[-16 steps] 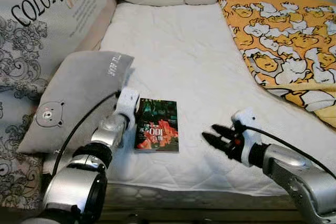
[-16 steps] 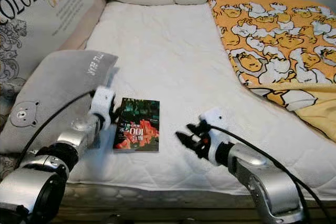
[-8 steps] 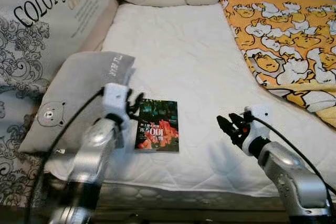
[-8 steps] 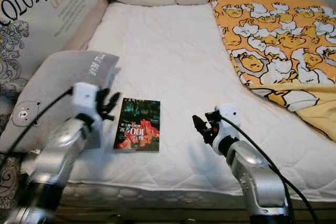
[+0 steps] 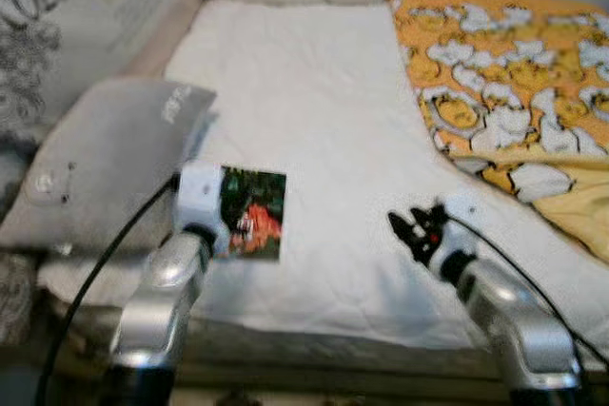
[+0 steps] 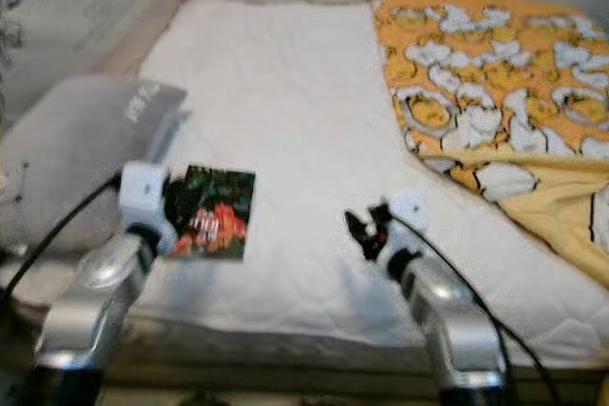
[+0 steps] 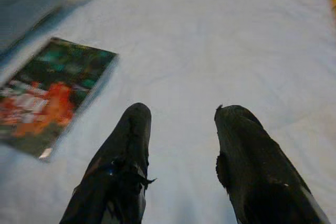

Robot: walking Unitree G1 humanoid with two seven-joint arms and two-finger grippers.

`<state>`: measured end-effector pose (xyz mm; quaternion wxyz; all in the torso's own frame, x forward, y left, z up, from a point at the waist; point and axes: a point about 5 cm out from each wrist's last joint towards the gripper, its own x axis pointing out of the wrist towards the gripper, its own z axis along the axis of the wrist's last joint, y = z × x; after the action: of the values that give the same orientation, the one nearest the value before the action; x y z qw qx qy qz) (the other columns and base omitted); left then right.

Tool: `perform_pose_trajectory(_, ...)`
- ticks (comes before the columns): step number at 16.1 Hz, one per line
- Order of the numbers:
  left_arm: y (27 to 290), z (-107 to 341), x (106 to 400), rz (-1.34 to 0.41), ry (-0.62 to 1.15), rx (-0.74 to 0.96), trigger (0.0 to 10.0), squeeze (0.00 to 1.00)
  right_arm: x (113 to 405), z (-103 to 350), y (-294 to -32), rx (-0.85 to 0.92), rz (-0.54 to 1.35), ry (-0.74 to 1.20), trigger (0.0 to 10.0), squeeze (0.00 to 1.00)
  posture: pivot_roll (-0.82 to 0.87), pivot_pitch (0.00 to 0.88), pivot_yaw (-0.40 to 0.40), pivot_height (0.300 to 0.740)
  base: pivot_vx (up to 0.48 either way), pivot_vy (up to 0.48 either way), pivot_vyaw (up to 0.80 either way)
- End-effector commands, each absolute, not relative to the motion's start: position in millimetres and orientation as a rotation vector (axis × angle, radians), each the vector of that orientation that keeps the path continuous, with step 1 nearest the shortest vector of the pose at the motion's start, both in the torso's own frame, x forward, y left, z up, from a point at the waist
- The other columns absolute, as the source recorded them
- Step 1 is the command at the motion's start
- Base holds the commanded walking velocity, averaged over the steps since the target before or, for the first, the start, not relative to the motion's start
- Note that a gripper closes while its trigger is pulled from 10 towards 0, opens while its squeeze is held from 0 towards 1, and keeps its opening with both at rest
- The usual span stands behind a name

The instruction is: Clean up the room

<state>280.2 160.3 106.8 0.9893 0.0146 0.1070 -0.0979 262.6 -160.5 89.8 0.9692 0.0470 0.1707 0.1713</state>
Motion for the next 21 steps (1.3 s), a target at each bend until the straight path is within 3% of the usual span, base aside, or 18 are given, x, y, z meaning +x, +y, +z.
perform_pose_trajectory(1,156.8,113.8,280.8,-0.201,0.198,0.046,10.0,0.0,261.0,89.2,-168.0,0.086,0.315,0.344,10.0,0.0,-0.02,0.0,0.003,0.74,0.0,-0.48,0.0)
perform_pose_trajectory(6,155.0,114.3,280.8,-0.205,0.214,0.059,10.0,0.0,261.0,88.8,-169.2,0.109,0.296,0.343,10.0,0.0,-0.02,0.0,0.007,0.74,0.0,-0.48,0.0)
perform_pose_trajectory(7,154.5,113.9,280.8,-0.208,0.223,0.044,10.0,0.0,261.2,89.4,-169.0,0.118,0.296,0.339,10.0,0.64,-0.02,0.0,0.008,0.74,0.0,-0.48,0.0)
perform_pose_trajectory(8,153.7,113.8,280.7,-0.212,0.23,0.023,10.0,0.22,261.4,89.7,-168.9,0.126,0.293,0.337,10.0,0.97,-0.02,0.0,0.009,0.74,0.0,-0.48,0.0)
perform_pose_trajectory(9,153.1,114.0,280.8,-0.215,0.236,0.007,10.0,0.96,261.7,90.2,-168.8,0.128,0.294,0.335,10.0,1.0,-0.02,0.0,0.011,0.74,0.0,-0.48,0.0)
perform_pose_trajectory(10,152.6,114.1,281.0,-0.217,0.242,0.0,10.0,1.0,262.2,90.8,-168.9,0.127,0.295,0.332,10.0,1.0,-0.03,0.0,0.012,0.74,0.0,-0.48,0.0)
perform_pose_trajectory(21,152.7,116.2,283.0,-0.208,0.235,0.04,10.0,1.0,264.5,92.2,-172.2,0.08,0.294,0.319,10.0,1.0,-0.03,0.0,0.018,0.74,0.0,-0.48,0.0)
